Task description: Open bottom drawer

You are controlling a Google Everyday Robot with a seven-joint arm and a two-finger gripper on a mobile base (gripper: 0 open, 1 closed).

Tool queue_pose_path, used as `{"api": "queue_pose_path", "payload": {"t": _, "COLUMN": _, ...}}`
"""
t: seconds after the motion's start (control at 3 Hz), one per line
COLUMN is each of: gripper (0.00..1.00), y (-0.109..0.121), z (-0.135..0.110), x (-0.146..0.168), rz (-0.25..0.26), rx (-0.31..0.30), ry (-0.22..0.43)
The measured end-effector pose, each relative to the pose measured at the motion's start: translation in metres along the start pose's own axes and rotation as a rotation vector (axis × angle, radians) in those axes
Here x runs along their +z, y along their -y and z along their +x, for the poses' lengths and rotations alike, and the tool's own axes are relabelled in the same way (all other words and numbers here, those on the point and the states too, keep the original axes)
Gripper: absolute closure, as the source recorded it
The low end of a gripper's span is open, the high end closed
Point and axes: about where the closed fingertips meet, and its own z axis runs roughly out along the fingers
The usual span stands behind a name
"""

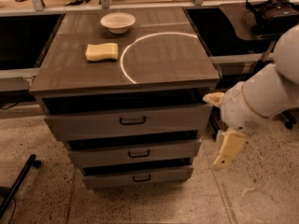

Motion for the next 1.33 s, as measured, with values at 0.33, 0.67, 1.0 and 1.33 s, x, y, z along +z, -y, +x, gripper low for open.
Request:
{"api": "queue_pose_path", "payload": {"t": 0.33, "gripper": 0.00, "y": -0.003, "z": -0.005, "x": 0.049, "rz": -0.035, "rx": -0.041, "ry": 0.055}}
{"api": "queue_pose_path", "payload": {"t": 0.67, "gripper": 0.00, "y": -0.015, "z": -0.019, "x": 0.108, "rz": -0.079, "rx": -0.079, "ry": 0.116}}
{"api": "queue_pose_path", "payload": {"t": 1.0, "gripper": 0.00, "y": -0.034, "z": -0.031, "x": 0.165, "rz": -0.124, "rx": -0.091, "ry": 0.160}}
{"api": "queue_pose_path", "payload": {"t": 1.33, "gripper": 0.00, "y": -0.034, "z": -0.031, "x": 0.165, "rz": -0.124, "rx": -0.091, "ry": 0.160}}
